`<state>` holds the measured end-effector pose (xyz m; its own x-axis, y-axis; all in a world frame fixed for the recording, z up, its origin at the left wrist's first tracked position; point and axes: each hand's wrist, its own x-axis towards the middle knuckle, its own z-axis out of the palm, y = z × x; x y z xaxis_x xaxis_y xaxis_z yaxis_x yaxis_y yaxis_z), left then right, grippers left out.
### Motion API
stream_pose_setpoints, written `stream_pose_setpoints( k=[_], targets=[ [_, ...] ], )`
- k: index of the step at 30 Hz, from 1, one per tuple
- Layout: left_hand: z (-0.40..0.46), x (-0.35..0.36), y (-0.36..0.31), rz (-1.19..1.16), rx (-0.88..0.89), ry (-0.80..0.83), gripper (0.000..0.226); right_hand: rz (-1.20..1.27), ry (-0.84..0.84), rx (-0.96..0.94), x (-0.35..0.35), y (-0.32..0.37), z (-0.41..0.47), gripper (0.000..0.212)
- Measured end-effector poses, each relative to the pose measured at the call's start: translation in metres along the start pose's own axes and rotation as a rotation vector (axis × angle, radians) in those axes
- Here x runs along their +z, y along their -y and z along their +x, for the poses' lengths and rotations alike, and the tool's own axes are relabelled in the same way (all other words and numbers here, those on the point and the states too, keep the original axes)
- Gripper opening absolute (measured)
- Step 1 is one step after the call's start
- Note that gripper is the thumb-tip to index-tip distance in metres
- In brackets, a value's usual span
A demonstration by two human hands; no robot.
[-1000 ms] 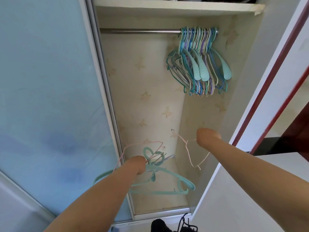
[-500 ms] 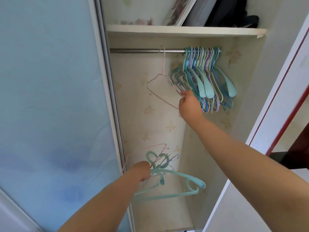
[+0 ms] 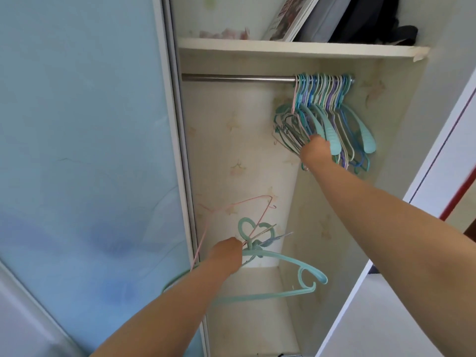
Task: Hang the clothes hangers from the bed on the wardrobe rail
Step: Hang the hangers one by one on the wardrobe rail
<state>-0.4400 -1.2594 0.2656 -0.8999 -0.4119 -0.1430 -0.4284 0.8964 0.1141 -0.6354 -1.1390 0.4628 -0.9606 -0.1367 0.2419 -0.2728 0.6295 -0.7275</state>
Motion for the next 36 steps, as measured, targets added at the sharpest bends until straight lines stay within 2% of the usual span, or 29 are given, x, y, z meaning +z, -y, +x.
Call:
stream_pose_setpoints(
  k=[2,5,6,7,8,9,11,13,15,17,20,23,25,28,29,31,34,36],
  targets=[
    [-0.006,0.0,-0.005,0.037,0.004,-0.013,0.023,-0.082,-0.084,-0.079,0.011,-0.011,-0.014,0.046],
    [-0.015,0.005,-0.013,0.085,0.004,-0.022,0.025,-0.193,-0.389,-0.427,0.021,-0.036,-0.047,0.055],
    [-0.018,0.008,-0.016,0.104,0.011,-0.031,0.025,-0.219,-0.402,-0.567,0.025,-0.045,-0.058,0.05],
    [-0.022,0.01,-0.019,0.124,0.025,-0.039,0.026,-0.243,-0.288,-0.651,0.03,-0.055,-0.068,0.044],
    [-0.025,0.013,-0.022,0.143,0.041,-0.048,0.026,-0.272,-0.131,-0.657,0.034,-0.064,-0.078,0.037],
    [-0.028,0.016,-0.024,0.155,0.048,-0.056,0.027,-0.336,0.049,-0.579,0.04,-0.073,-0.085,0.032],
    [-0.033,0.024,-0.025,0.115,0.054,-0.073,0.029,-0.514,0.38,-0.369,0.054,-0.097,-0.091,0.036],
    [-0.037,0.035,-0.021,0.041,0.042,-0.082,0.028,-0.6,0.552,-0.253,0.061,-0.124,-0.096,0.043],
    [-0.039,0.046,-0.016,-0.072,0.036,-0.092,0.025,-0.611,0.524,-0.214,0.059,-0.145,-0.096,0.04],
    [-0.043,0.052,-0.01,-0.226,-0.007,-0.084,0.022,-0.522,0.501,-0.137,0.05,-0.157,-0.094,0.035],
    [-0.05,0.058,0.001,-0.457,-0.052,0.013,0.021,-0.371,0.561,0.058,0.029,-0.167,-0.093,0.036],
    [-0.063,0.058,0.005,-0.689,-0.051,0.102,0.018,-0.58,0.603,-0.014,0.012,-0.189,-0.095,0.035],
    [-0.071,0.052,0.005,-0.8,-0.055,0.136,0.018,-0.552,0.591,0.04,0.007,-0.207,-0.097,0.033],
    [-0.081,0.039,0.0,-0.937,-0.051,0.201,0.03,-0.149,0.431,0.35,0.009,-0.237,-0.109,0.035],
    [-0.083,0.035,-0.002,-0.981,-0.043,0.24,0.032,-0.132,0.405,0.358,0.009,-0.246,-0.113,0.039],
    [-0.087,0.028,-0.001,-1.032,-0.029,0.327,0.031,-0.138,0.304,0.249,0.007,-0.252,-0.121,0.041],
    [-0.094,0.022,-0.002,-1.039,0.009,0.419,0.011,-0.11,0.177,0.002,-0.006,-0.24,-0.122,0.039],
    [-0.098,0.017,-0.007,-1.021,0.031,0.459,0.015,-0.07,0.14,-0.078,-0.019,-0.22,-0.118,0.038]
  ],
)
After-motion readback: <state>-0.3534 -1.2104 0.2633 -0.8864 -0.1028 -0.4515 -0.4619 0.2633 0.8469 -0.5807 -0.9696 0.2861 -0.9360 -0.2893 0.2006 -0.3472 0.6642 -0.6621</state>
